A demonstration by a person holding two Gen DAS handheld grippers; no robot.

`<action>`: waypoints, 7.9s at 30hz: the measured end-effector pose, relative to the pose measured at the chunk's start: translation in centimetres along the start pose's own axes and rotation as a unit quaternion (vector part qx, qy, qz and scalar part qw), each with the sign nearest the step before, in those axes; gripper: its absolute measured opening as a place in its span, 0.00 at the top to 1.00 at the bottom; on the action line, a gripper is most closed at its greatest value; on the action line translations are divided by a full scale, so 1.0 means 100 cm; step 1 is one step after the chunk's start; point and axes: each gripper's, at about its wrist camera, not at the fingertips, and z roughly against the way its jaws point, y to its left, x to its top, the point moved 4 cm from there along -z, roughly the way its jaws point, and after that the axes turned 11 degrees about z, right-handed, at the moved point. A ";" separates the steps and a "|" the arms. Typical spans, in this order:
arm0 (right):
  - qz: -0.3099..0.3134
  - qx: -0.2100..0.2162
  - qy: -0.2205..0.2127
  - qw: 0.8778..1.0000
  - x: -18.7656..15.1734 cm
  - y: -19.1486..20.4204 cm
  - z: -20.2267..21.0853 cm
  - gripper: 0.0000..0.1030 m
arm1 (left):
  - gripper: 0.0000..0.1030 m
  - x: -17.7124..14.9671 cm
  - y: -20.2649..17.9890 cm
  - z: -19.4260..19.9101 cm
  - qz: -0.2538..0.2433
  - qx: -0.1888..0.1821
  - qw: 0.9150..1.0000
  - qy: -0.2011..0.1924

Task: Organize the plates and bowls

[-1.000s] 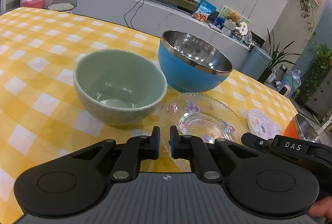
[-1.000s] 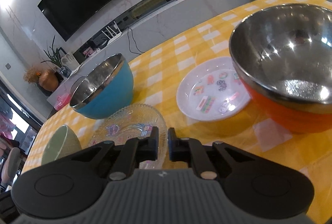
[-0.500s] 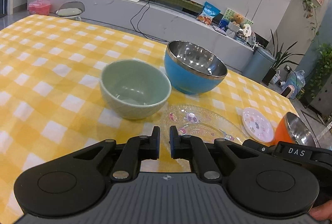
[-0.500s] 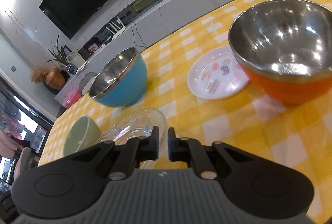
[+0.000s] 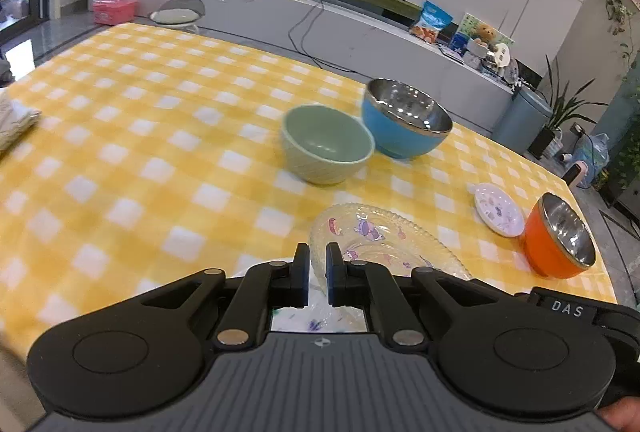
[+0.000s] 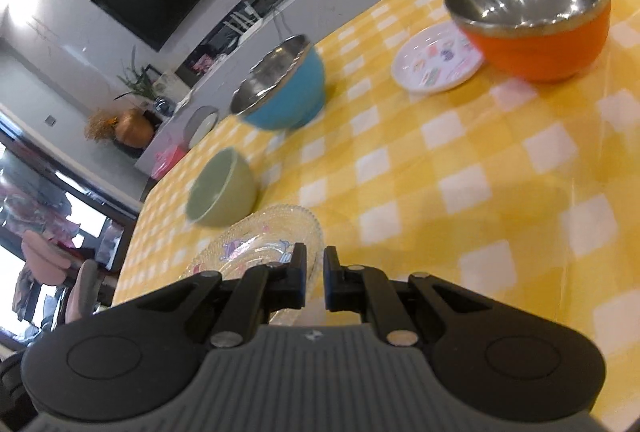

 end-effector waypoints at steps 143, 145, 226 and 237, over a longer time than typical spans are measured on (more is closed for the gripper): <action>-0.081 0.010 -0.039 0.996 0.033 0.005 0.009 0.98 | 0.97 0.029 -0.041 -0.024 0.075 -0.051 0.994 0.055; -0.067 0.022 -0.031 0.997 0.027 0.019 0.015 0.98 | 0.97 0.028 -0.035 -0.013 0.084 -0.046 0.994 0.050; 0.150 -0.234 -0.067 0.958 0.110 -0.063 0.079 0.41 | 0.47 -0.015 -0.150 -0.026 -0.063 -0.132 0.988 0.053; 0.080 -0.290 -0.080 0.950 0.134 -0.132 0.078 0.30 | 0.36 -0.026 -0.204 -0.078 -0.098 -0.142 0.983 0.055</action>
